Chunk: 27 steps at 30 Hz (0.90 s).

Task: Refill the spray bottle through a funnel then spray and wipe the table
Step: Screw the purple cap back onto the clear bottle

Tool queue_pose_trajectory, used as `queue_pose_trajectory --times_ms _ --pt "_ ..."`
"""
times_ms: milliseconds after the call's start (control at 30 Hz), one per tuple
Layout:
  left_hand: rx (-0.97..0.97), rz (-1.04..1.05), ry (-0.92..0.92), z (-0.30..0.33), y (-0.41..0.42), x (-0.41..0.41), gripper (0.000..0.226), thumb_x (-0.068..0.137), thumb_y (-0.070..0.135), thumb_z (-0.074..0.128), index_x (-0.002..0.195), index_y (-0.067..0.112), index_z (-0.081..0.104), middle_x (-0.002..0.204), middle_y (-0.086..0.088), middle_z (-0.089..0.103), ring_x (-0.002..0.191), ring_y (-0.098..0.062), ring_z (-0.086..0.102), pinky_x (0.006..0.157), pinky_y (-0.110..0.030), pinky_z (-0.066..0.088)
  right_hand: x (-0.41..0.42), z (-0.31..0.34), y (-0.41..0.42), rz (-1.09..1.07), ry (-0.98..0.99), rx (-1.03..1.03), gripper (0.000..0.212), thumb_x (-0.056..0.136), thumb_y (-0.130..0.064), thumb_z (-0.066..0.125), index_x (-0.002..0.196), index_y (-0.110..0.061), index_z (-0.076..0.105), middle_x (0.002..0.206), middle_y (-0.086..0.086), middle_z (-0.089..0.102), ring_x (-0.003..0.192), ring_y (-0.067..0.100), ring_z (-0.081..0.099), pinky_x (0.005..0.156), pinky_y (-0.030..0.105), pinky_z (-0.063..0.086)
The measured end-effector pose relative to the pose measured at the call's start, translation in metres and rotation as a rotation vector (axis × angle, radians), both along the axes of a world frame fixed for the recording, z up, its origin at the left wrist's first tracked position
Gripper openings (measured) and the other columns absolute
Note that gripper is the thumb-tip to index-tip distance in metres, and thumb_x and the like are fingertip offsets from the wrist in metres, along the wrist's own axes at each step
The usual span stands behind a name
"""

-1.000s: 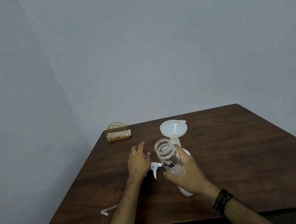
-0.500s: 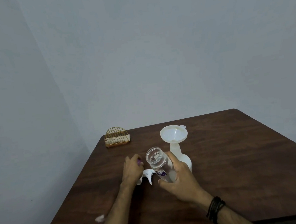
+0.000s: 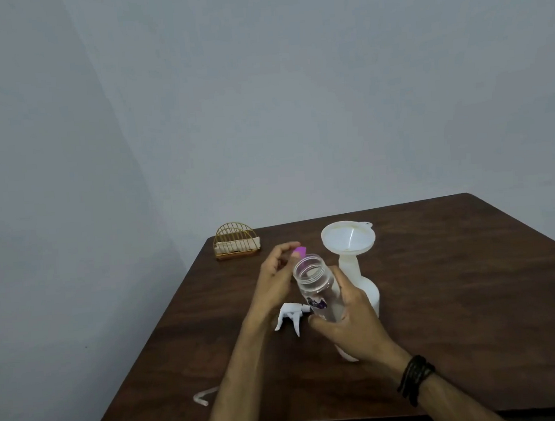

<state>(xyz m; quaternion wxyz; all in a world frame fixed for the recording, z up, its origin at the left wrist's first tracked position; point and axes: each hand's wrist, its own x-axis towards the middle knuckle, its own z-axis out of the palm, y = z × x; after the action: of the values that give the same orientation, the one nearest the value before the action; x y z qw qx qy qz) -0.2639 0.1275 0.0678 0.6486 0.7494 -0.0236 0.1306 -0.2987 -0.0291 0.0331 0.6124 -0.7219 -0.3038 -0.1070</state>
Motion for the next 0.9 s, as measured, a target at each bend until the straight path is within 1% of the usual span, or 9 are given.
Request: queue_pose_trajectory --times_ms 33,167,300,400,533,633,733,800,900 --pt "-0.045 -0.024 -0.029 0.004 -0.004 -0.004 0.02 0.1 0.016 0.058 0.119 0.017 0.065 0.109 -0.005 0.069 0.095 -0.013 0.066 0.076 -0.022 0.055 0.001 0.0 -0.001 -0.013 0.011 0.009 0.052 0.073 -0.024 0.075 0.119 -0.034 0.053 0.112 -0.022 0.066 0.109 0.007 0.065 0.087 0.015 0.052" --pt "-0.121 -0.139 -0.138 0.029 -0.017 -0.02 0.024 0.102 0.026 0.051 0.116 0.016 0.068 0.106 0.002 0.072 0.094 -0.011 0.066 0.078 -0.024 0.055 0.005 -0.003 -0.002 -0.043 0.032 0.024 0.061 0.077 -0.005 0.079 0.118 -0.04 0.05 0.111 -0.023 0.064 0.109 0.004 0.063 0.084 0.013 0.052" --pt "-0.062 -0.225 -0.255 0.04 -0.017 -0.032 0.029 0.101 0.031 0.047 0.114 0.017 0.069 0.11 0.002 0.071 0.101 -0.012 0.065 0.083 -0.025 0.055 0.006 -0.005 -0.001 -0.061 0.031 0.032 0.06 0.075 -0.013 0.078 0.119 -0.042 0.049 0.109 -0.019 0.066 0.106 0.006 0.065 0.083 0.016 0.054" --pt "0.199 -0.209 -0.337 0.043 -0.017 -0.041 0.035 0.099 0.037 0.052 0.121 0.014 0.067 0.114 0.001 0.067 0.109 -0.012 0.062 0.089 -0.019 0.049 0.008 -0.004 -0.001 -0.068 0.019 0.057 0.068 0.078 -0.001 0.078 0.123 -0.041 0.047 0.112 -0.019 0.067 0.109 0.004 0.065 0.086 0.013 0.052" --pt "0.607 -0.134 -0.374 0.044 -0.015 -0.047 0.047 0.093 0.053 0.05 0.13 0.027 0.064 0.11 0.01 0.056 0.11 -0.011 0.056 0.087 -0.018 0.048 0.01 -0.005 0.0 -0.071 -0.02 0.027 0.071 0.08 -0.003 0.076 0.128 -0.045 0.044 0.121 -0.011 0.066 0.113 0.007 0.065 0.092 0.019 0.054" --pt "0.822 -0.046 -0.35 0.05 -0.011 -0.052 0.061 0.086 0.069 0.048 0.136 0.034 0.058 0.105 0.015 0.05 0.101 -0.005 0.053 0.079 -0.023 0.051 0.012 -0.006 0.001 -0.088 -0.041 -0.001 0.069 0.08 -0.005 0.075 0.125 -0.047 0.044 0.118 -0.012 0.066 0.11 0.009 0.066 0.09 0.023 0.057" --pt "1.151 0.086 -0.294 0.063 -0.011 -0.059 0.068 0.082 0.076 0.046 0.139 0.039 0.051 0.1 0.013 0.048 0.092 -0.005 0.049 0.072 -0.024 0.046 0.014 -0.009 0.003 -0.081 -0.036 -0.03 0.057 0.078 -0.01 0.073 0.119 -0.039 0.048 0.11 -0.011 0.067 0.103 0.009 0.066 0.084 0.023 0.057" --pt "1.231 0.082 -0.246 0.073 -0.012 -0.063 0.065 0.082 0.074 0.046 0.138 0.041 0.05 0.099 0.011 0.049 0.09 -0.007 0.049 0.071 -0.025 0.048 0.014 -0.011 0.003 -0.078 -0.034 -0.036 0.051 0.077 -0.011 0.073 0.118 -0.031 0.05 0.106 -0.012 0.067 0.099 0.01 0.066 0.081 0.026 0.058" --pt "1.125 -0.077 -0.252 0.083 -0.007 -0.064 0.052 0.086 0.06 0.061 0.132 0.038 0.058 0.1 0.01 0.053 0.09 -0.007 0.053 0.079 -0.035 0.053 0.014 -0.012 0.003 -0.072 -0.045 -0.027 0.047 0.078 -0.013 0.073 0.118 -0.026 0.052 0.103 -0.011 0.068 0.096 0.014 0.068 0.08 0.035 0.059"
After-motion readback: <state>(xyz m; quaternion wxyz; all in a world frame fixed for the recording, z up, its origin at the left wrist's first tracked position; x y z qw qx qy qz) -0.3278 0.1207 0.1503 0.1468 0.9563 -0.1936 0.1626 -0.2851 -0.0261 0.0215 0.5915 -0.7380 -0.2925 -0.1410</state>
